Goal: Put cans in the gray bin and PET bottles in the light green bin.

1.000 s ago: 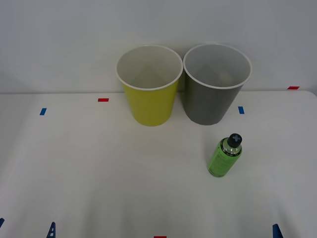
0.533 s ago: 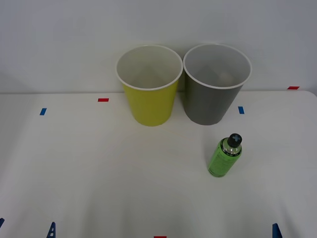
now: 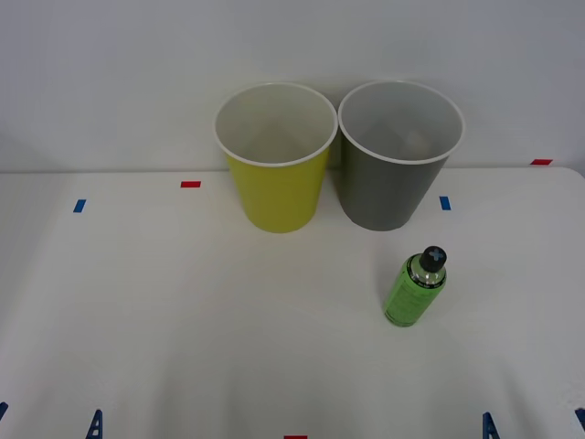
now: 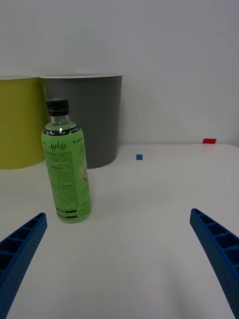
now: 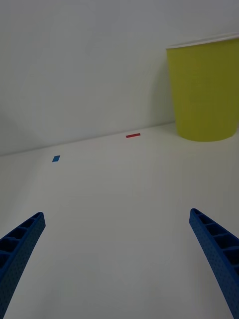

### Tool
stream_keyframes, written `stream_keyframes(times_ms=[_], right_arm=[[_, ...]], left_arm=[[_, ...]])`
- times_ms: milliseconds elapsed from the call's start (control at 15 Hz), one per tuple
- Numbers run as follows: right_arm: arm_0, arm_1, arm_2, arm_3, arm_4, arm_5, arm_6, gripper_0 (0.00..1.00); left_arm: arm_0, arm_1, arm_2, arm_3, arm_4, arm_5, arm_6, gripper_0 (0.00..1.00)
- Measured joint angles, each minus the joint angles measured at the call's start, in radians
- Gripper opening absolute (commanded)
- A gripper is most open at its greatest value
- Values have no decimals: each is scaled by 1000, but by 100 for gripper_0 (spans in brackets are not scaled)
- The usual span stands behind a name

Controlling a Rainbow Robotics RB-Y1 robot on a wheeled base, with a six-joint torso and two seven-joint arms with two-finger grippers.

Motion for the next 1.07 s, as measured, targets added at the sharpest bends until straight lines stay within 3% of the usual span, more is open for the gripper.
stream_keyframes(times_ms=[200,533,1067], right_arm=[[-40,-24,32,9,-12,-2,1,100],[-188,-34,49,136,-5,-53,2,100],[-335,-32,86,168,9,17,10,100]], left_arm=[[0,0,0,0,0,0,0,100],[0,0,0,0,0,0,0,100],[0,0,0,0,0,0,0,100]])
